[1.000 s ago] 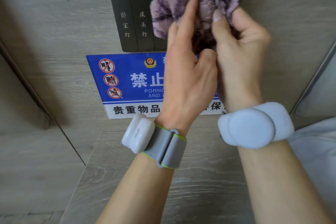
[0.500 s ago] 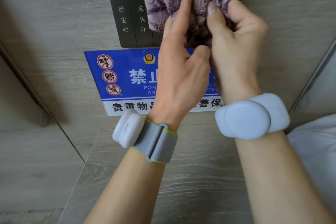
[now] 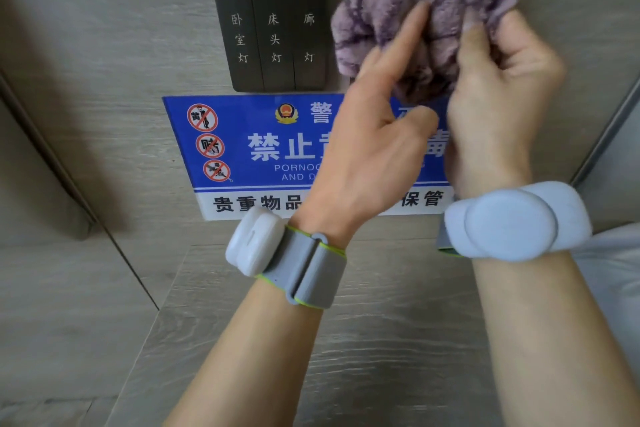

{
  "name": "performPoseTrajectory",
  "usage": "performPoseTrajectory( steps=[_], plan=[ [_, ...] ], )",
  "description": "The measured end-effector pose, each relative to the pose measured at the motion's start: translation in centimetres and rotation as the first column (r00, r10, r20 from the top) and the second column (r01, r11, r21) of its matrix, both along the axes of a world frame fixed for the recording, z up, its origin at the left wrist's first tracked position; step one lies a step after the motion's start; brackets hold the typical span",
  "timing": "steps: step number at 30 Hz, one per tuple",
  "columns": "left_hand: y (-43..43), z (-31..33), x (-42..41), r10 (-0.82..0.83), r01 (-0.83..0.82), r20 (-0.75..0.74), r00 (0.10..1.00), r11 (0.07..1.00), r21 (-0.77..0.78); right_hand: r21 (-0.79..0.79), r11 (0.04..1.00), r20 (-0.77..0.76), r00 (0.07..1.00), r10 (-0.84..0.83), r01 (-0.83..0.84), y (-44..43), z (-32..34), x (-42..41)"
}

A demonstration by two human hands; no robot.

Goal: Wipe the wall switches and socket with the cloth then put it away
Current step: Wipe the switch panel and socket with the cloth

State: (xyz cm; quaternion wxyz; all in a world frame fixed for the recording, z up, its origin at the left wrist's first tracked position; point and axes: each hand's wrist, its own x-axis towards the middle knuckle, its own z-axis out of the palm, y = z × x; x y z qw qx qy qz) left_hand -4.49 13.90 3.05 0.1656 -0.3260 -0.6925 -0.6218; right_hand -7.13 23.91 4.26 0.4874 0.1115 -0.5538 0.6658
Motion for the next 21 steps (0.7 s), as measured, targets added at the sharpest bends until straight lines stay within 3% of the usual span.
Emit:
performPoseTrajectory(
  steps=[7, 12, 17, 21],
  plan=[
    [-0.1, 0.3, 0.0, 0.122, -0.119, -0.007, 0.993, 0.979, 0.168, 0.068, 0.991, 0.057, 0.992, 0.108, -0.112, -1.6, -0.1, 0.1],
    [0.5, 0.2, 0.7, 0.054, -0.055, 0.021, 0.998, 0.998, 0.033, -0.048, 0.997, 0.042, 0.997, 0.066, -0.064, 0.1, -0.4, -0.2],
    [-0.2, 0.1, 0.1, 0.121, -0.128, 0.045, 0.992, 0.973, 0.192, 0.02, 0.991, 0.07, 0.988, 0.134, -0.136, -1.7, -0.5, 0.0],
    [-0.3, 0.0, 0.2, 0.097, -0.1, 0.034, 0.995, 0.991, 0.09, 0.007, 0.996, 0.056, 0.994, 0.089, -0.09, -0.4, -0.5, -0.1]
  ],
)
